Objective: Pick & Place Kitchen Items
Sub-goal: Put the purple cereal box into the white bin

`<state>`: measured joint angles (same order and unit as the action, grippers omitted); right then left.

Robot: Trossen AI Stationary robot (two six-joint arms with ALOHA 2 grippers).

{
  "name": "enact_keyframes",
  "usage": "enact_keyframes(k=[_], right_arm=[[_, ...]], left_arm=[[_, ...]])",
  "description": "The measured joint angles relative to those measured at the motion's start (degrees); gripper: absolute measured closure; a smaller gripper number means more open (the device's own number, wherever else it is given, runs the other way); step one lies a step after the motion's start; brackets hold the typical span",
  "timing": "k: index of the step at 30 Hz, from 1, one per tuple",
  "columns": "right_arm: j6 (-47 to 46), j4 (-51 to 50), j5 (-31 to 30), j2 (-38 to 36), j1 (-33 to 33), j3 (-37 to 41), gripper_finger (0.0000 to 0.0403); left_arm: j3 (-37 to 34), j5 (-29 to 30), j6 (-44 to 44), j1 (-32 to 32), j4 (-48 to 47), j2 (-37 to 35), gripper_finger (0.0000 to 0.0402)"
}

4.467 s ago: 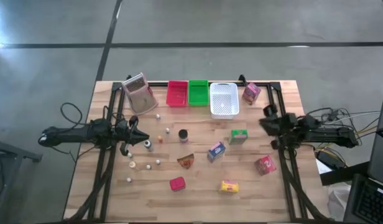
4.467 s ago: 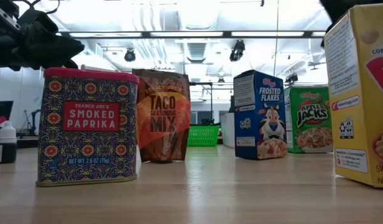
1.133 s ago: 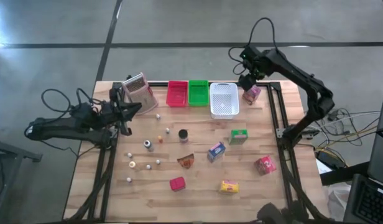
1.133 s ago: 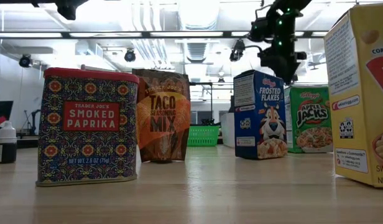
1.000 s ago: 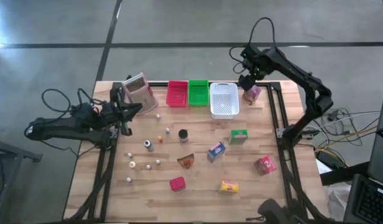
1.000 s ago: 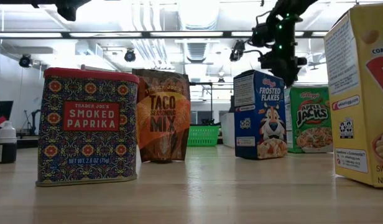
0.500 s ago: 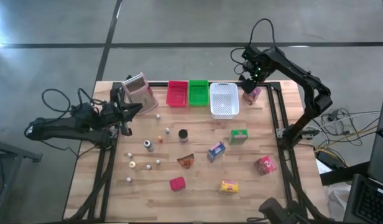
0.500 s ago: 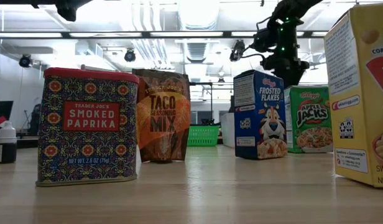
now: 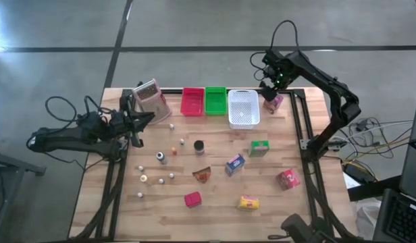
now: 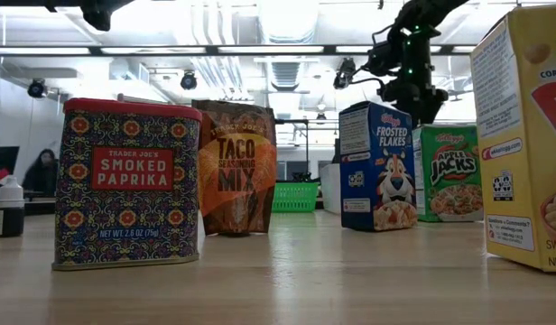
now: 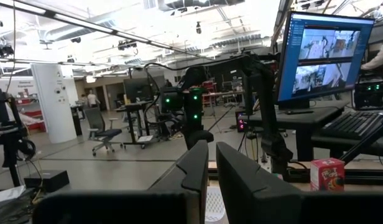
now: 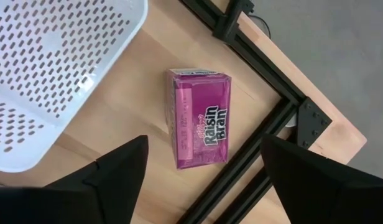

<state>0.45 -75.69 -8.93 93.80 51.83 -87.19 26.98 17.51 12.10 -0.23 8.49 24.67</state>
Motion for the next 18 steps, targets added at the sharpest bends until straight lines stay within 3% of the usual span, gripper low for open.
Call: enact_keyframes(k=[7, 18], right_arm=[[0.0, 1.54, -0.04, 0.02, 0.01, 3.05, 0.0084], [1.12, 7.59, -0.04, 0.07, 0.31, 9.3, 0.0118]], left_arm=[[0.0, -0.01, -0.09, 0.0, -0.65, 0.01, 0.0362], [0.0, 0.01, -0.09, 0.0, -0.85, 0.02, 0.0362]])
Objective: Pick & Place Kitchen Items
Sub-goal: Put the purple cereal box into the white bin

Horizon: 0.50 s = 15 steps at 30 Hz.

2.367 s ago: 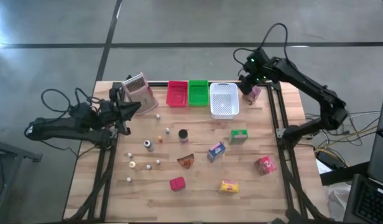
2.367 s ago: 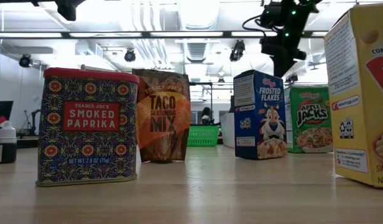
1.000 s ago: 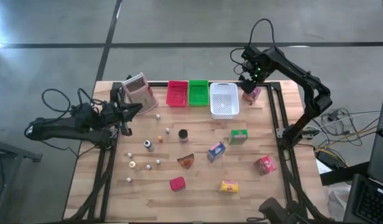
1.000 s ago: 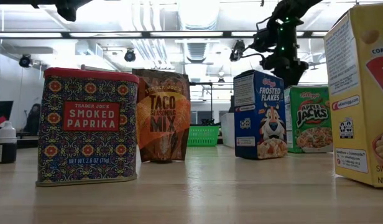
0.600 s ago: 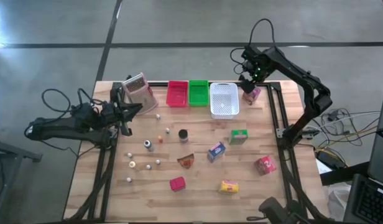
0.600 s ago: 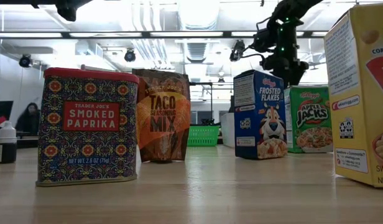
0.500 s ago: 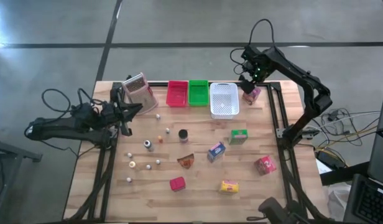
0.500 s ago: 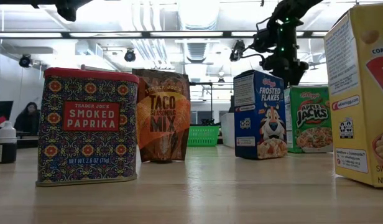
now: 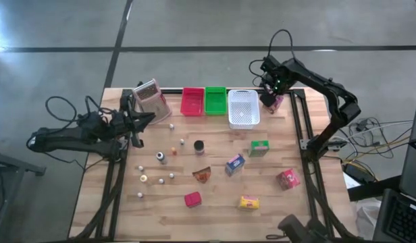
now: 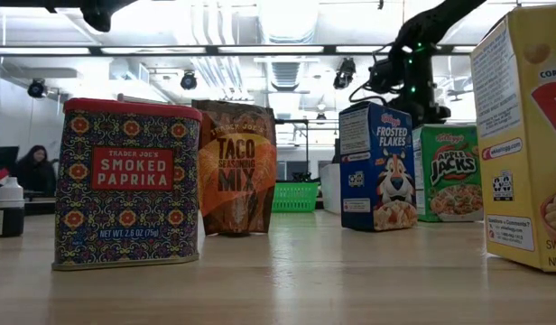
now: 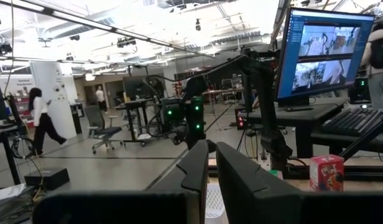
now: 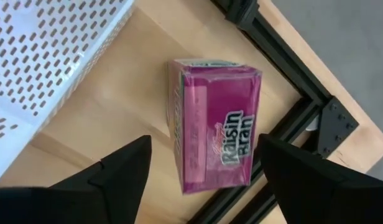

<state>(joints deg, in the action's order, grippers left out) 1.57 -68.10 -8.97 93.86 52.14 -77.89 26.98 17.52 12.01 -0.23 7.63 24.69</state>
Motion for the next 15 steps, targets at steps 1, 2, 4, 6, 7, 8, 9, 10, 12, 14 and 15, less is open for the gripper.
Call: enact_keyframes(k=[1, 2, 4, 6, 7, 8, 9, 10, 12, 14, 15], right_arm=[[0.16, 0.64, 0.0, 0.0, 0.12, 0.17, 0.012], [0.2, 1.27, 0.0, 0.0, 0.23, 0.35, 0.0122], [0.35, 1.53, 0.0, 0.0, 0.69, 0.56, 0.0125], [0.39, 2.3, 0.0, 0.0, 1.18, 0.88, 0.0128], [0.49, 2.73, 0.02, 0.0, 1.41, 1.14, 0.0129], [0.59, 3.0, 0.02, 0.0, 1.72, 1.43, 0.013], [0.62, 3.41, 0.02, 0.0, 2.0, 1.76, 0.0131], [0.66, 4.16, 0.03, 0.0, 2.18, 2.14, 0.0132], [1.07, 5.16, 0.05, 0.0, 2.61, 2.88, 0.0134], [1.44, 5.98, 0.09, 0.0, 2.84, 3.43, 0.0137], [1.46, 6.42, 0.22, 0.0, 2.84, 3.5, 0.0138]], left_arm=[[0.0, 0.0, -0.02, 0.0, -0.1, 0.0, 0.0362], [0.0, 0.0, -0.02, 0.0, -0.11, 0.0, 0.0362], [0.0, -0.02, -0.02, 0.0, -0.11, 0.0, 0.0362], [0.0, -0.02, -0.02, 0.0, -0.11, 0.0, 0.0362], [0.0, -0.02, -0.02, 0.0, -0.11, 0.0, 0.0362], [0.0, -0.01, -0.02, 0.0, -0.11, 0.0, 0.0362], [0.0, 0.0, -0.02, 0.0, -0.11, 0.0, 0.0362], [0.0, -0.02, -0.02, 0.0, -0.11, 0.0, 0.0362], [0.0, -0.02, -0.02, 0.0, -0.11, 0.0, 0.0362], [0.0, -0.02, -0.04, 0.0, -0.15, 0.0, 0.0362], [0.0, -0.02, -0.09, 0.0, -0.17, 0.0, 0.0362]])
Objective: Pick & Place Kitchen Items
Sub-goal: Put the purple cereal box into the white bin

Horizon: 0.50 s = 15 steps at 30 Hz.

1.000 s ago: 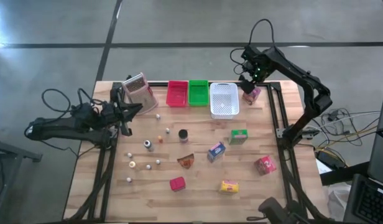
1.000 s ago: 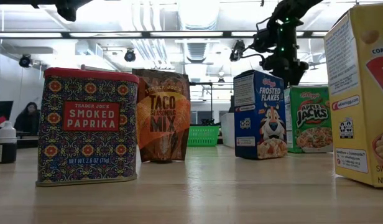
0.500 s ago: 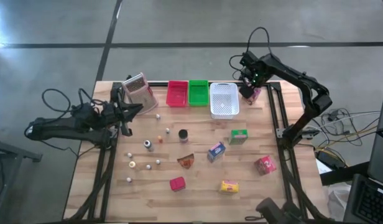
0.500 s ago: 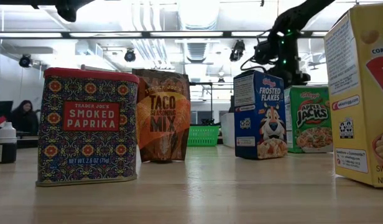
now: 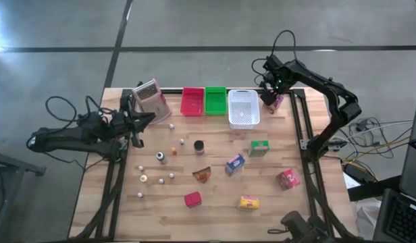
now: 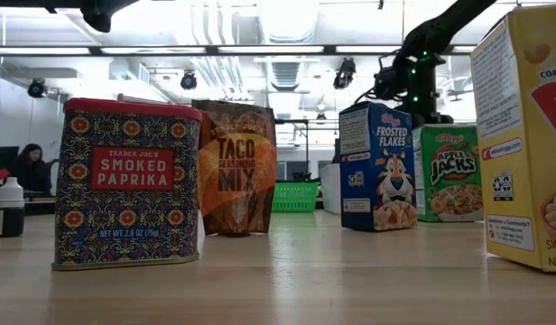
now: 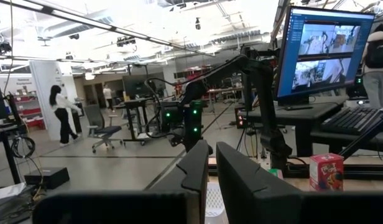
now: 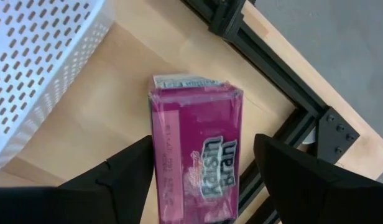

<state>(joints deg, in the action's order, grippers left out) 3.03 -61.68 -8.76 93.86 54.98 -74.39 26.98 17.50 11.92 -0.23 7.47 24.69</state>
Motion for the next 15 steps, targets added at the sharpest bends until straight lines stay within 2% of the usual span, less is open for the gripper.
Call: enact_keyframes(k=[6, 10, 15], right_arm=[[0.47, 1.05, 0.9, 0.0, -0.02, 0.18, 0.0151], [0.66, 1.57, 4.25, 0.0, 0.07, 0.63, 0.0161], [0.66, 2.67, 4.31, 0.0, 0.15, 2.3, 0.0168]], left_arm=[[0.0, 0.0, -0.29, -0.02, -0.25, 0.0, 0.0362], [0.0, 0.0, -0.41, 0.0, -0.73, 0.0, 0.0362], [0.0, 0.0, -0.61, -0.01, -0.81, 0.0, 0.0362]])
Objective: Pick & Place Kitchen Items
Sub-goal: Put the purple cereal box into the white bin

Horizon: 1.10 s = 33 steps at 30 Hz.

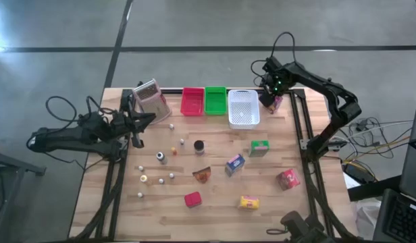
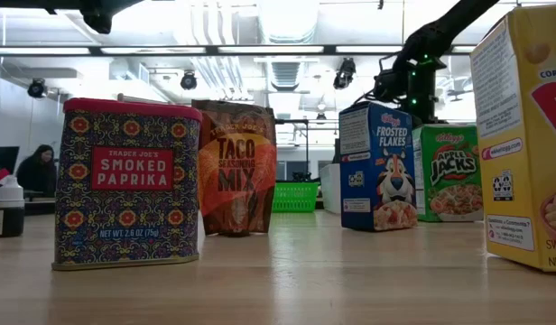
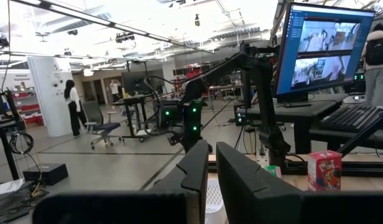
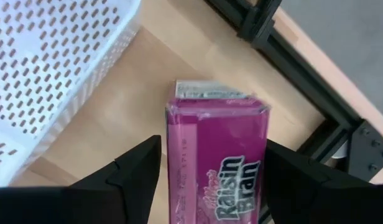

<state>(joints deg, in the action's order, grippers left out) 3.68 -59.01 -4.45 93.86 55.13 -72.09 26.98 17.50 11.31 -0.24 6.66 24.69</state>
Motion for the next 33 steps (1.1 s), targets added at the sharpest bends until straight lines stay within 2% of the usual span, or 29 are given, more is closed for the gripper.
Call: enact_keyframes(k=[13, 33], right_arm=[[1.05, 3.28, -0.02, 0.0, 0.28, 2.5, 0.0146], [3.53, 2.8, -0.02, 0.0, 0.28, 2.44, 0.0245]], left_arm=[[0.0, 0.0, -0.12, -0.01, 0.12, -0.01, 0.0362], [0.0, 0.0, -0.2, -0.01, 0.15, -0.02, 0.0362]])
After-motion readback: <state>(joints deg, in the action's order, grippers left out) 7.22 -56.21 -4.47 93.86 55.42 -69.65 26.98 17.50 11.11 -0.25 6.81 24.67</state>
